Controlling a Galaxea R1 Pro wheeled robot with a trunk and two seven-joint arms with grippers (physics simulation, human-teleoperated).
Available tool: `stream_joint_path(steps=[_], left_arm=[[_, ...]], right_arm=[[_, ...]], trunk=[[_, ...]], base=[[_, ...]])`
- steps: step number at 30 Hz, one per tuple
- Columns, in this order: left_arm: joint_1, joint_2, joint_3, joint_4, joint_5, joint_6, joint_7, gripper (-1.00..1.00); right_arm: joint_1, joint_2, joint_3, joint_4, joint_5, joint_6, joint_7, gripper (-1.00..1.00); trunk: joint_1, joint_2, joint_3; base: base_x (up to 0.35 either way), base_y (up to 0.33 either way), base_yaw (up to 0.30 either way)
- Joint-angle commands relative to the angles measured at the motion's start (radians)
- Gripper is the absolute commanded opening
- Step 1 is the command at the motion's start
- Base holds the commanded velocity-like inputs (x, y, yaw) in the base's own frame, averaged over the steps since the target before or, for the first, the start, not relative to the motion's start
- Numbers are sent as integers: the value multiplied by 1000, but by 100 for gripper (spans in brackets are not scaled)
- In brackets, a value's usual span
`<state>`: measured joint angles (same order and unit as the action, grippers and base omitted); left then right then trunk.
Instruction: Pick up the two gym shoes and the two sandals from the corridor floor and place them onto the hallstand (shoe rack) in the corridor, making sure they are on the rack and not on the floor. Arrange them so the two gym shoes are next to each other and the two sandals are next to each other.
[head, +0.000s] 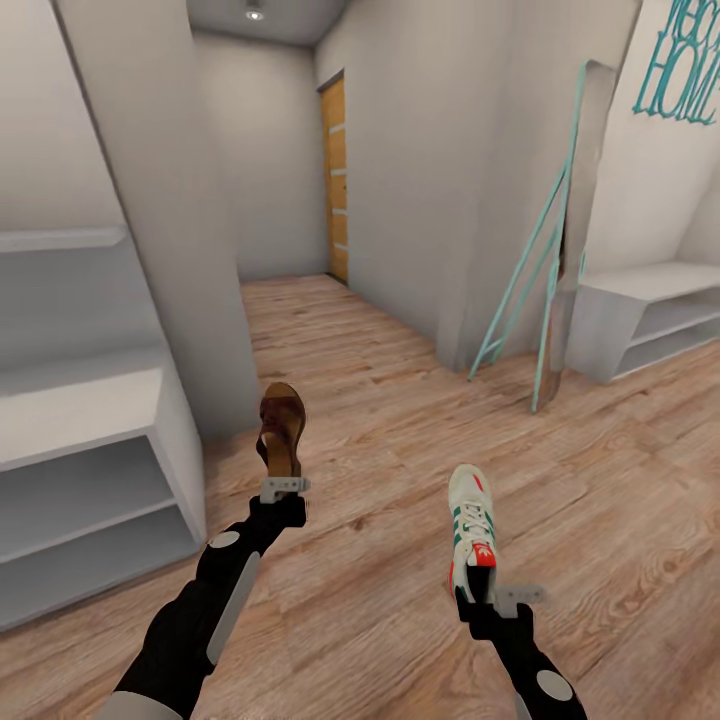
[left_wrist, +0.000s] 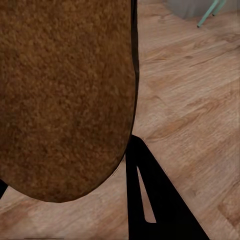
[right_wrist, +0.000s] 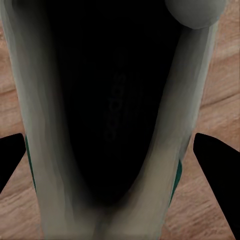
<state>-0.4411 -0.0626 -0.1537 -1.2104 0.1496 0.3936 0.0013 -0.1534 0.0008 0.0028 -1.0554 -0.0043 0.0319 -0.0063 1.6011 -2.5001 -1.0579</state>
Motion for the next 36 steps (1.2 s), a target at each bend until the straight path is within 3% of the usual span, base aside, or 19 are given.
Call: stream_joint_path(steps=[1,15,23,36], left_arm=[[-1,0,0,-1,8,5,0,-100],[-1,0,0,2,10,5,0,-100],[-1,0,0,2,10,5,0,-100],[-1,0,0,2,9,5,0,-100]], right_arm=[[0,0,0,-2,0,3,-1,-100],[0,0,0,-2,0,3,-1,-100],[0,0,0,0,0,3,-1,-100],[0,0,0,0,0,3,-1,-100]], trunk=[[0,0,0],[0,0,9],[0,0,15],[0,0,25]], base=[[0,0,274],[-188,133,290],[-164,282,292],[-10,318,292]])
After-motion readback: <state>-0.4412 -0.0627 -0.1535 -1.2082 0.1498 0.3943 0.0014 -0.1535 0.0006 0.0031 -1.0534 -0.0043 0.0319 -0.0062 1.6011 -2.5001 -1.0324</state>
